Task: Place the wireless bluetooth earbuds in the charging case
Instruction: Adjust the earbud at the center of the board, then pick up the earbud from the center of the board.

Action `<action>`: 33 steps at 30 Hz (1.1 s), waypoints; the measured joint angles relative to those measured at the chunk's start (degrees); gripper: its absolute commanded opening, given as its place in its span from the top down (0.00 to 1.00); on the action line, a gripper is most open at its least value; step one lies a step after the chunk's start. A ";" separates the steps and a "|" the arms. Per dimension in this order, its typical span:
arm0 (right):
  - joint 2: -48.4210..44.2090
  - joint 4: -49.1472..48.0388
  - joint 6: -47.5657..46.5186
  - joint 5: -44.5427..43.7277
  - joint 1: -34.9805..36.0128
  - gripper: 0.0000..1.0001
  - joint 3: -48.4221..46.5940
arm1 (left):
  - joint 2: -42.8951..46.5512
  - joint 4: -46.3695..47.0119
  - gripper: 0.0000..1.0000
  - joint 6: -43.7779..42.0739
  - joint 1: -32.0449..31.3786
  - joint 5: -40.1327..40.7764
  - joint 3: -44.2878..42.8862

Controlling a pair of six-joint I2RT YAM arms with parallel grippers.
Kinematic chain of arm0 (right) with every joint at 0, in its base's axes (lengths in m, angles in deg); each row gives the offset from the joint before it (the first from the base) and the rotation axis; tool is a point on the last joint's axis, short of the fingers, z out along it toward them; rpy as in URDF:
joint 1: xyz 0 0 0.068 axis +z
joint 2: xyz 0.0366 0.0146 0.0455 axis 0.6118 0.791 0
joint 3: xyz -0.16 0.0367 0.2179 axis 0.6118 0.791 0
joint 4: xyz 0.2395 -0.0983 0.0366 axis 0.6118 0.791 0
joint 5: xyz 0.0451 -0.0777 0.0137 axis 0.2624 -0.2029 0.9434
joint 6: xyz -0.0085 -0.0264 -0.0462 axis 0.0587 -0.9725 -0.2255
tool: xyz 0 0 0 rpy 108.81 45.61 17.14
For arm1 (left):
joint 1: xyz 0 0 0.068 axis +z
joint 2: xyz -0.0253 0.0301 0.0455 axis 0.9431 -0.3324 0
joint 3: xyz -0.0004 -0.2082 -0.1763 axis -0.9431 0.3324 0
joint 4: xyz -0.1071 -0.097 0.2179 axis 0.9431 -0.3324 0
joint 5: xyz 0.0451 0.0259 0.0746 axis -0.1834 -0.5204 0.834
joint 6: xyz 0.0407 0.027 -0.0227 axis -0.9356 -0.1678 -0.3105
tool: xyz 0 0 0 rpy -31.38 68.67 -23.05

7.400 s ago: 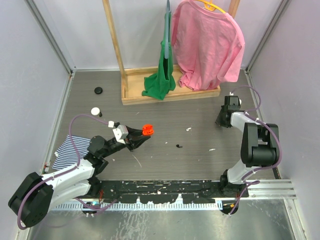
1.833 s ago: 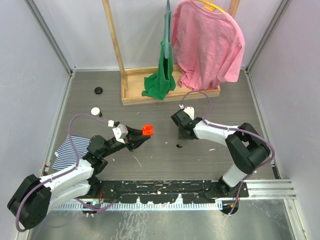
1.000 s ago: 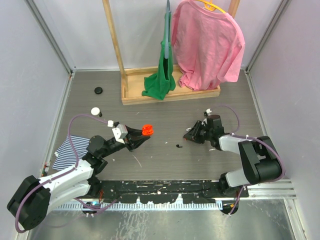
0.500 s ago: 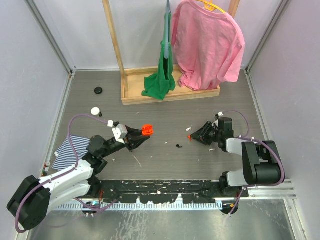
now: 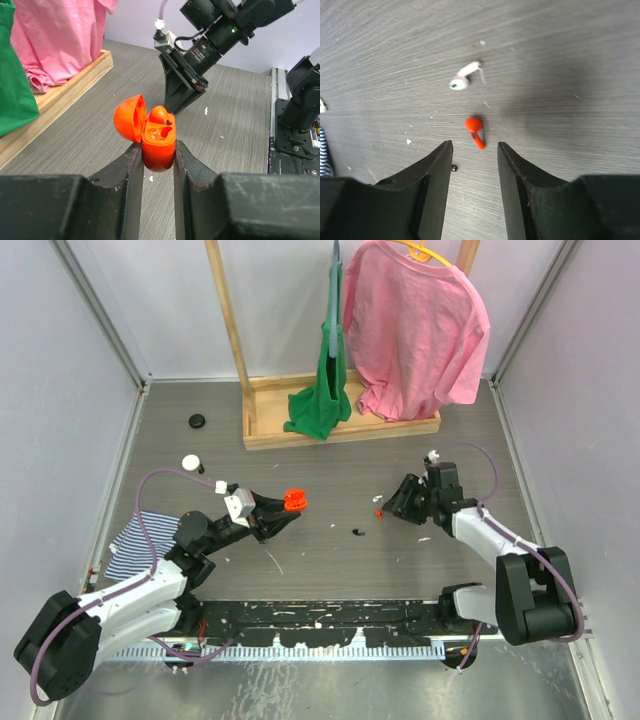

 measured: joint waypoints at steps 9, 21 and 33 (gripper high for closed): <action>3.89 14.43 -4.79 -14.75 13.64 0.46 -15.82 | 0.17 -0.02 1.00 0.00 0.00 0.00 0.00; 15.78 26.86 -7.41 -27.34 22.80 0.46 -27.69 | 0.48 -0.11 1.00 0.00 0.00 0.02 0.00; 23.19 29.00 -8.94 -29.97 23.93 0.50 -29.81 | 0.72 -0.15 1.00 0.00 0.00 0.04 0.00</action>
